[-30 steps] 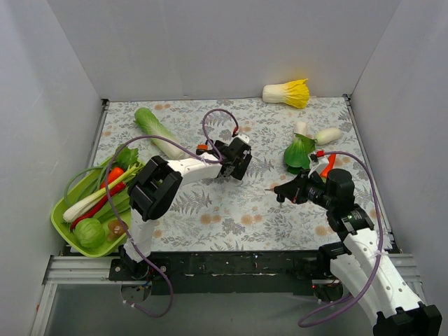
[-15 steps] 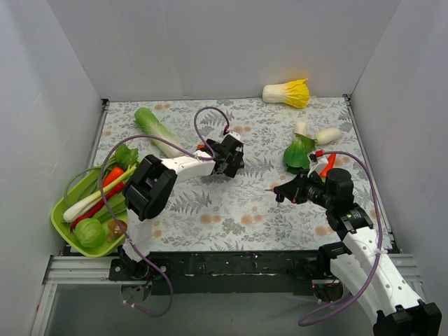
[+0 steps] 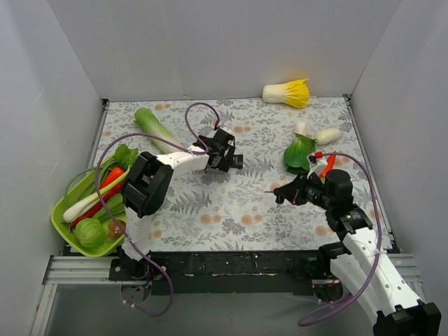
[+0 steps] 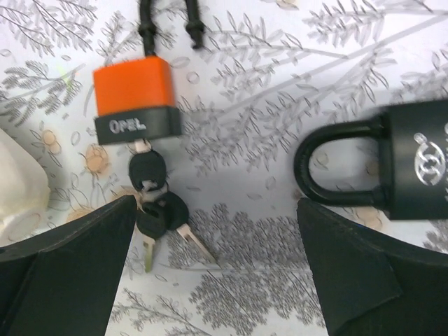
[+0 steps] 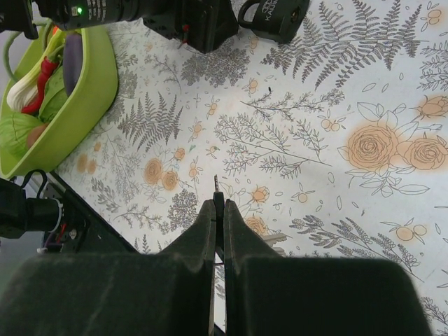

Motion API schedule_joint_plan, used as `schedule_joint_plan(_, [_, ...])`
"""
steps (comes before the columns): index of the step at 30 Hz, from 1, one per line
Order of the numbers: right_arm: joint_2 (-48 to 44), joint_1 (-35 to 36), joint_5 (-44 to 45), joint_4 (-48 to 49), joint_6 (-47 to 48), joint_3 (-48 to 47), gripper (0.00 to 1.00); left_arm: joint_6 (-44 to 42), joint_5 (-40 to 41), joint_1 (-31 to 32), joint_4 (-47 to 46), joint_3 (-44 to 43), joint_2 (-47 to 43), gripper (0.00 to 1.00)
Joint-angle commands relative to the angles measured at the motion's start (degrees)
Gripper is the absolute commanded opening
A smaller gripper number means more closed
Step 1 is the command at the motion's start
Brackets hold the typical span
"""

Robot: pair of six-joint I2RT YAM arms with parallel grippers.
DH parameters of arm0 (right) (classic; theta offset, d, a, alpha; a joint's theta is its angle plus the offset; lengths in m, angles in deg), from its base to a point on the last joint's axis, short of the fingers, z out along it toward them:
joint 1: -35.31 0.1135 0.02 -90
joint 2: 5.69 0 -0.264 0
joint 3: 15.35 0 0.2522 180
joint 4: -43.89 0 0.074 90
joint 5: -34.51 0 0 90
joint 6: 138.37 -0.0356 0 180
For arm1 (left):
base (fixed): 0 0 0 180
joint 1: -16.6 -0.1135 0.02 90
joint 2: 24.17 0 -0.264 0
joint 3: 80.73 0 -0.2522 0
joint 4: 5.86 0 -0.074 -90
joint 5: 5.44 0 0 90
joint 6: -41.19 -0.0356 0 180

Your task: Unlock with the key

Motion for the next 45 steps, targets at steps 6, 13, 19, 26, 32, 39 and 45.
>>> schedule_joint_plan(6, [-1.9,-0.3,0.0,0.8,-0.1,0.5,0.01,-1.8,-1.8,-2.4,1.8,-7.6,5.9,0.98])
schedule_joint_plan(13, [-3.0,-0.3,0.3,-0.4,0.0,1.1,0.01,-1.1,-5.4,-2.4,0.0,-10.7,7.1,0.98])
schedule_joint_plan(19, [-3.8,-0.3,1.0,-1.3,0.3,1.0,0.01,-1.2,-6.5,-2.5,1.0,-14.3,9.4,0.98])
schedule_joint_plan(26, [-3.4,-0.3,0.7,-0.8,0.1,1.4,0.01,-1.9,-8.4,-2.5,1.9,-18.1,9.8,0.98])
schedule_joint_plan(32, [-3.5,-0.3,1.4,-0.8,0.5,1.7,0.01,-0.3,-7.5,-2.5,2.9,-17.8,6.9,0.98])
schedule_joint_plan(39, [-3.1,-0.3,1.1,1.2,2.0,2.9,0.01,6.1,-16.8,-2.5,1.3,-13.5,-1.6,0.98])
schedule_joint_plan(45, [-4.2,-0.2,-1.8,4.2,6.5,2.9,0.01,13.2,-30.5,-2.5,-3.3,-5.3,-13.6,0.98])
